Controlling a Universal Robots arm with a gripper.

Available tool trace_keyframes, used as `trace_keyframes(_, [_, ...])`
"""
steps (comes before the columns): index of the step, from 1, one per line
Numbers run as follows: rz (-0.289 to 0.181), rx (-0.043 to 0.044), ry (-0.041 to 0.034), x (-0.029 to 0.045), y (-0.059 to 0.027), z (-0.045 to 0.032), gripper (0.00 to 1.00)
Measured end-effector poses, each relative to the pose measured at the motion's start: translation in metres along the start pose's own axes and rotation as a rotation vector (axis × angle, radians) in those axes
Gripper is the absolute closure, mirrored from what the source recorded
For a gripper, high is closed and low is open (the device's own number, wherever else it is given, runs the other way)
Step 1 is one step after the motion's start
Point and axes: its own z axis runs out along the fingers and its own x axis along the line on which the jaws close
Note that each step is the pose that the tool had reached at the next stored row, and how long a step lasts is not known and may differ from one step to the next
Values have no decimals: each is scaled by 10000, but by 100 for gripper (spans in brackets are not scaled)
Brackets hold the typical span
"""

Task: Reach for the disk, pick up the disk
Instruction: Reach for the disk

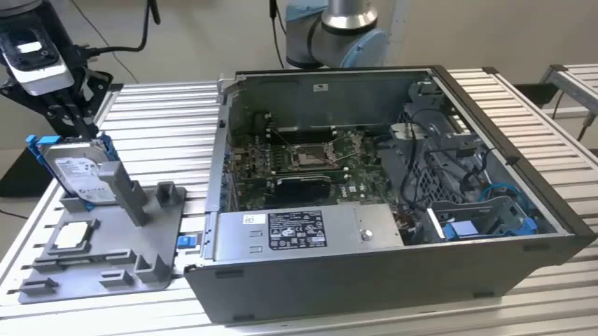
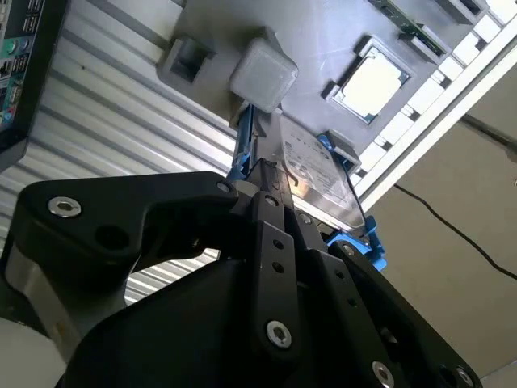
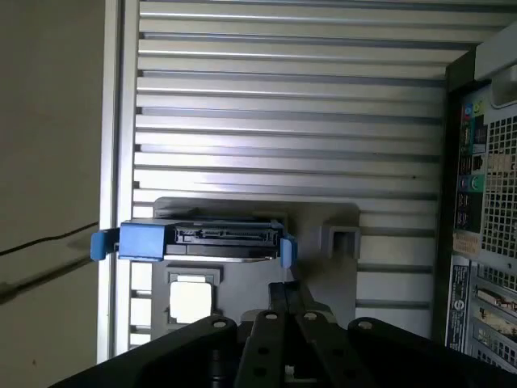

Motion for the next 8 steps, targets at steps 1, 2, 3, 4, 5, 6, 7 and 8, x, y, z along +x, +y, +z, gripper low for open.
trace_keyframes(1, [0,0,0,0,0,0,100])
trace_keyframes(2, [-1,0,0,0,1,0,100])
trace_keyframes(3, [1,0,1,1,7,0,100])
trace_keyframes(4, [2,0,0,3,17,1,100])
trace_keyframes(5, [0,0,0,8,33,1,100])
trace_keyframes(6, [0,1,0,20,57,2,100])
trace_keyframes(7, [1,0,0,38,87,4,100])
trace_keyframes(8, [1,0,-1,61,123,5,100])
